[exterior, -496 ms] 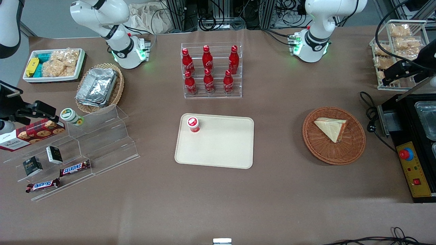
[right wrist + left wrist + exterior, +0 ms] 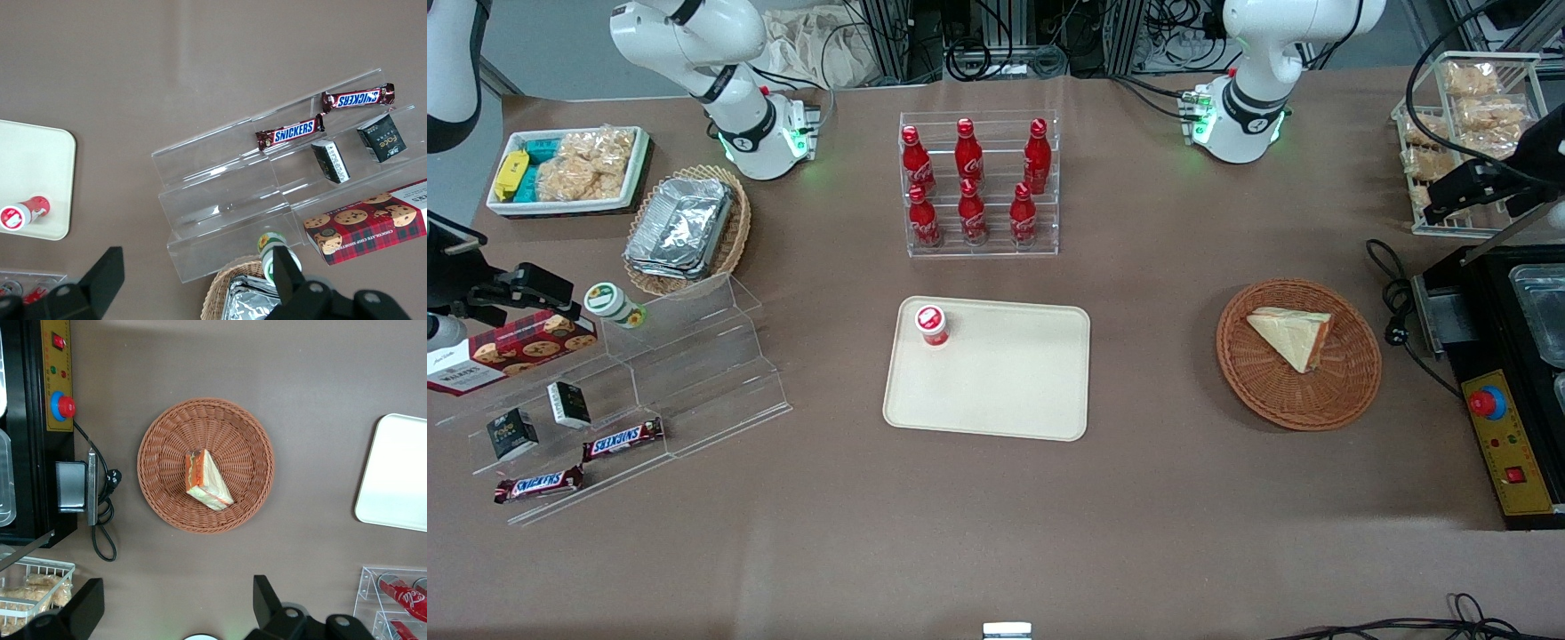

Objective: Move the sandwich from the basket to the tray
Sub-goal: 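Move the left gripper toward the wicker basket with the sandwich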

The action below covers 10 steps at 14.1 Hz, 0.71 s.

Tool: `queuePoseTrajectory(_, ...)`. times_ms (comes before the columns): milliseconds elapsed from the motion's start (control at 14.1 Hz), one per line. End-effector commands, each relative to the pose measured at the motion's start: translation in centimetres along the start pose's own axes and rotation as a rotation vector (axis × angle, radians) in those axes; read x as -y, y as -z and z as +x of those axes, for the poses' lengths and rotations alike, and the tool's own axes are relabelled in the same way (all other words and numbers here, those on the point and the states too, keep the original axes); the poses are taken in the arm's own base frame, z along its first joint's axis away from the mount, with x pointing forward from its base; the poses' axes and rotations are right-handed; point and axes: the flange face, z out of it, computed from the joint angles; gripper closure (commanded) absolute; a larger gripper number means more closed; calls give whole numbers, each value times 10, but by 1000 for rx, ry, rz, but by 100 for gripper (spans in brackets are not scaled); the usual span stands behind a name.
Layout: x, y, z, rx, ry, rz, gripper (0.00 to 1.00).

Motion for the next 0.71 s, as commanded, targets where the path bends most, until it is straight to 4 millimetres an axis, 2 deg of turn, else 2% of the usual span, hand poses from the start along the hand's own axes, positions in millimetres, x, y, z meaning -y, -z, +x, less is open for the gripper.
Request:
queuePoseTrajectory(0, 0, -26, 14, 32, 12, 6, 0)
queuePoseTrajectory(425, 1, -103, 42, 80, 165, -42, 0)
queuePoseTrajectory(496, 8, -115, 47, 95, 203, -44, 0)
queuePoseTrajectory(638, 10, -139, 57, 113, 229, -75, 0)
